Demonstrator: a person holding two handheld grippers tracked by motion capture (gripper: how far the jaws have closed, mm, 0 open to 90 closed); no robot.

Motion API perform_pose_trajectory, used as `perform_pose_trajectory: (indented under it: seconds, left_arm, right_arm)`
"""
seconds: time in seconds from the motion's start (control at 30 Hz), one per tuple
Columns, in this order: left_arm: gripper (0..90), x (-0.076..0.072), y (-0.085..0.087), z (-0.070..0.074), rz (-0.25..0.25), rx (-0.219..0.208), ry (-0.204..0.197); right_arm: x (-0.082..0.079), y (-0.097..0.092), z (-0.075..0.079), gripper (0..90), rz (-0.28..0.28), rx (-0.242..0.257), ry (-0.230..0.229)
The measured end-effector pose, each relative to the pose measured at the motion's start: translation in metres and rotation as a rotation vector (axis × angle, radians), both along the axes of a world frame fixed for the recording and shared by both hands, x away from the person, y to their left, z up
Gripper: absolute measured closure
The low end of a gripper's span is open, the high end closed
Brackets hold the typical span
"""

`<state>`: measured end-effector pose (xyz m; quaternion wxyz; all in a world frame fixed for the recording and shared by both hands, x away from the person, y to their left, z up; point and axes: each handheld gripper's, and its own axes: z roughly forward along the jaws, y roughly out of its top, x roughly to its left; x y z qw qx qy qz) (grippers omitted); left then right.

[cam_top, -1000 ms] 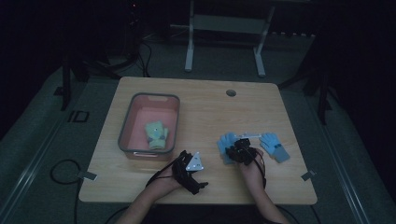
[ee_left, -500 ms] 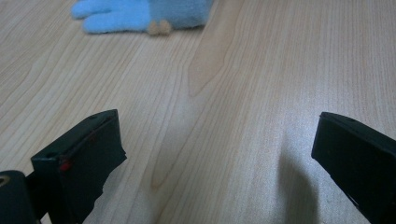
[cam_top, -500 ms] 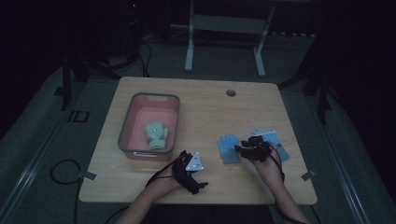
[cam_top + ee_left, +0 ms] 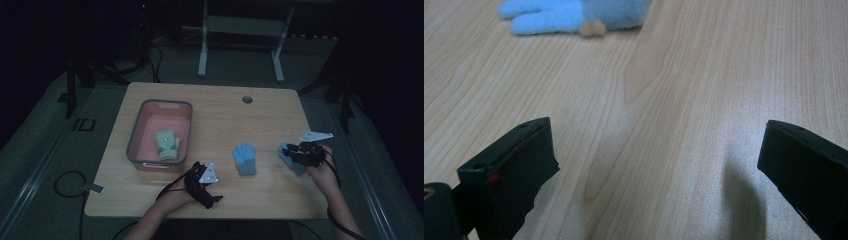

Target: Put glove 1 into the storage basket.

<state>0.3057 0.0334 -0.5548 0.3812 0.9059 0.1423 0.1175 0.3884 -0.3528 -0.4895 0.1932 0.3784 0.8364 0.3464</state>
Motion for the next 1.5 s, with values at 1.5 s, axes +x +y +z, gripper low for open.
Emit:
perform_pose_trajectory:
  seconds: [1.5]
  left_arm:
    - [1.9,0.0,0.001,-0.001,-0.009,-0.002,-0.007]
  right_arm:
    - [0.0,-0.006,0.011,84.9,-0.348,-0.004,0.083]
